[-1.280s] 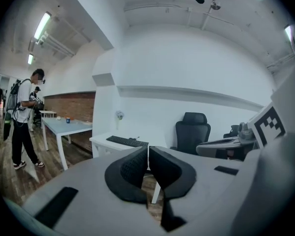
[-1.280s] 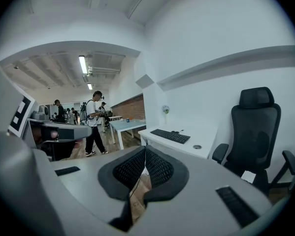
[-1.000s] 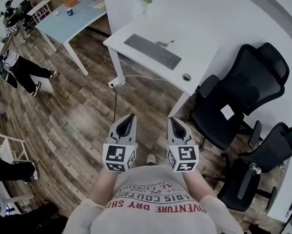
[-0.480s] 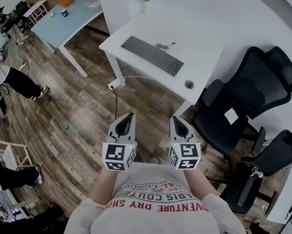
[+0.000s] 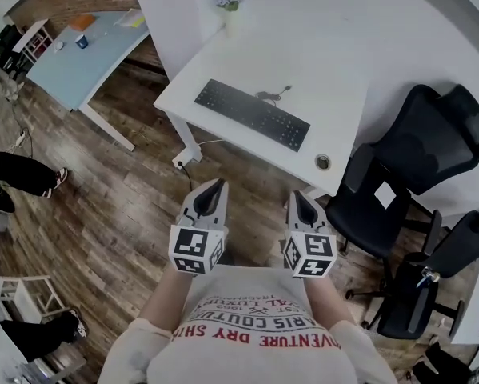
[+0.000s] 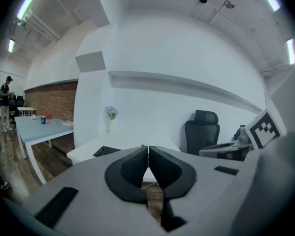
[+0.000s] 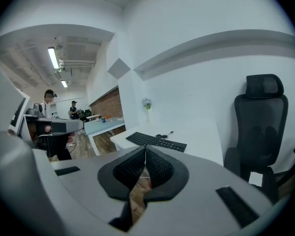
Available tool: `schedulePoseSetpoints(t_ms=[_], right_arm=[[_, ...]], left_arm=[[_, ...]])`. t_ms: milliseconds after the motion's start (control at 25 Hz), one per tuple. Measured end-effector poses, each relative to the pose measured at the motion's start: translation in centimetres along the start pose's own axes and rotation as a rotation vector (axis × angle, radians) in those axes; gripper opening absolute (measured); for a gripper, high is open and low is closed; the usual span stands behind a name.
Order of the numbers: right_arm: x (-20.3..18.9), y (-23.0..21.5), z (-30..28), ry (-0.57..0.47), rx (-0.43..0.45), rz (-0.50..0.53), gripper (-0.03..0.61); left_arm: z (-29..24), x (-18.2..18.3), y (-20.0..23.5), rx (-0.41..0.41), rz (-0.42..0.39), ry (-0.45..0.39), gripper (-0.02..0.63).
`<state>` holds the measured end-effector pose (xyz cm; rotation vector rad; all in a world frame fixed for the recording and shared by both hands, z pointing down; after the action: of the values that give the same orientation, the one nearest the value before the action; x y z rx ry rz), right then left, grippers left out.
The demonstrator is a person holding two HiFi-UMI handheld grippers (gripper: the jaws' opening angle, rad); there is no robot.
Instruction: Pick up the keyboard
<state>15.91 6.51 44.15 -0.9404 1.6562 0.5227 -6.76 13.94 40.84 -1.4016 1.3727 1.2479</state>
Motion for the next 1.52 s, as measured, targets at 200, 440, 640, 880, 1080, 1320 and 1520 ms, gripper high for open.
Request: schedulePoseSetpoints(t_ms=[200, 440, 640, 880, 1080, 1320, 1520], right_arm=[[1.2, 3.2, -5.4, -0.009, -0.083, -0.022, 0.026], [1.8, 5.4, -9.6, 0.012, -0.179, -0.068, 0.026], [2.4, 5.0, -12.6, 0.035, -0.220, -0.069, 0.026], [2.8, 2.5, -16.7, 0.050, -0.247, -0.102, 0.026], [3.9, -1.6, -21.2, 0.045, -0.271, -0.138, 0.026], [4.4, -5.8, -26.2, 0.068, -0.240, -0.165, 0.026], [4.1, -8.5, -28.6, 0.127, -0.252, -0.180, 0.026]], left_arm=[[-3.0, 0.9, 7.7, -0.069, -0.013, 0.020, 0.028], [-5.5, 0.6, 15.3, -0.087, 0.025, 0.061, 0.028], [-8.8, 0.5, 17.9, -0.129, 0.056, 0.081, 0.028], [-14.3, 0.8, 18.8, -0.170, 0.049, 0.116, 0.028], [-21.6, 1.8, 19.4, -0.179, 0.036, 0.160, 0.028], [-28.8, 2.1, 19.7, -0.176, 0.059, 0.233, 0.028], [-32.4, 1.5, 20.1, -0.196, 0.085, 0.277, 0.028]])
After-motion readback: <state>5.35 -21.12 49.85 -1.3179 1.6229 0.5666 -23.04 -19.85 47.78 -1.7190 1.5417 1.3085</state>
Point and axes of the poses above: the fingertips, and each gripper's own axes: z backward along the fingers, y to its left, x out of its top, the point moved 10 cm from there along z, backward along the fingers, and after that the axes turned 3 degrees about -y, right-handed, at the moved point
